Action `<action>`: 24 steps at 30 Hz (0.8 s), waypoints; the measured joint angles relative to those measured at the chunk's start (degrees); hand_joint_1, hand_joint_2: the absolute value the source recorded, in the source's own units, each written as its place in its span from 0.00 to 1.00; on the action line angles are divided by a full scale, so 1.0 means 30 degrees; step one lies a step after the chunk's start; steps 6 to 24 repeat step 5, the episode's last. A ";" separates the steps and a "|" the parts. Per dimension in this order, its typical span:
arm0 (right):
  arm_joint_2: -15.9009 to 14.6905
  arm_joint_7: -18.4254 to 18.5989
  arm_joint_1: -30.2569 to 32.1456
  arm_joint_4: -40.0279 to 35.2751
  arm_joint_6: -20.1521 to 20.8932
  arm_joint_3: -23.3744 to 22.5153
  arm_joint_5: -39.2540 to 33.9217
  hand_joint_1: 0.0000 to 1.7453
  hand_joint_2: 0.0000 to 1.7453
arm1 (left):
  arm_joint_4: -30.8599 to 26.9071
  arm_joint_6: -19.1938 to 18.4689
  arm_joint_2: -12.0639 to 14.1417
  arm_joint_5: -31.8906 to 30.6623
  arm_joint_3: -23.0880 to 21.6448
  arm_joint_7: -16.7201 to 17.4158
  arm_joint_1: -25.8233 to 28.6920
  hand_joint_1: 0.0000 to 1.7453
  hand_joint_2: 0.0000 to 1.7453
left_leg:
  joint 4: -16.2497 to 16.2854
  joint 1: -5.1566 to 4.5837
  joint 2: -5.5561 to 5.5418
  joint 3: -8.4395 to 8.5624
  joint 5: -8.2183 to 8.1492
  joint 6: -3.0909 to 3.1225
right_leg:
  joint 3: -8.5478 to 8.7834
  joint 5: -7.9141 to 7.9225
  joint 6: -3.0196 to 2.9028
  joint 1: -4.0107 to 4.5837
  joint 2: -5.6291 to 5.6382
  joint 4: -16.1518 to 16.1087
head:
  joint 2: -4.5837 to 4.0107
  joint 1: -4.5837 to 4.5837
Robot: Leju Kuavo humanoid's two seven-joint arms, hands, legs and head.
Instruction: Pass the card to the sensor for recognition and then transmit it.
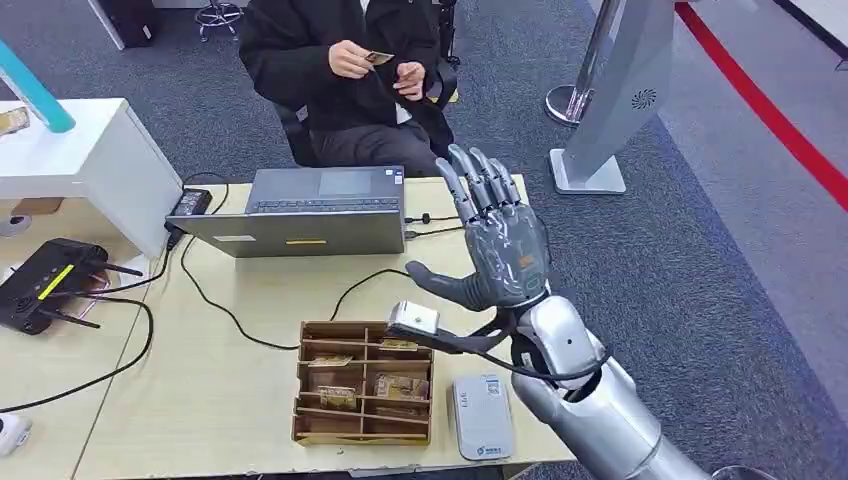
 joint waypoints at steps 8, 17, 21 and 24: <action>-0.0342 -0.0247 0.0493 -0.1098 -0.0639 -0.0131 -0.0014 0.00 0.00 | 0.0007 0.0132 0.0270 0.0058 0.0015 -0.0007 0.0114 0.00 0.00 | 0.0000 0.0000 -0.0002 -0.0006 -0.0001 0.0000 | -0.0003 -0.0003 0.0000 0.0000 -0.0002 -0.0002 | 0.0000 -0.0007; -0.0342 -0.0247 0.0493 -0.1098 -0.0639 -0.0131 -0.0014 0.00 0.00 | 0.0007 0.0132 0.0270 0.0058 0.0015 -0.0007 0.0114 0.00 0.00 | 0.0000 0.0000 -0.0002 -0.0006 -0.0001 0.0000 | -0.0003 -0.0003 0.0000 0.0000 -0.0002 -0.0002 | 0.0000 -0.0007; -0.0342 -0.0247 0.0493 -0.1098 -0.0639 -0.0131 -0.0014 0.00 0.00 | 0.0007 0.0132 0.0270 0.0058 0.0015 -0.0007 0.0114 0.00 0.00 | 0.0000 0.0000 -0.0002 -0.0006 -0.0001 0.0000 | -0.0003 -0.0003 0.0000 0.0000 -0.0002 -0.0002 | 0.0000 -0.0007; -0.0342 -0.0247 0.0493 -0.1098 -0.0639 -0.0131 -0.0014 0.00 0.00 | 0.0007 0.0132 0.0270 0.0058 0.0015 -0.0007 0.0114 0.00 0.00 | 0.0000 0.0000 -0.0002 -0.0006 -0.0001 0.0000 | -0.0003 -0.0003 0.0000 0.0000 -0.0002 -0.0002 | 0.0000 -0.0007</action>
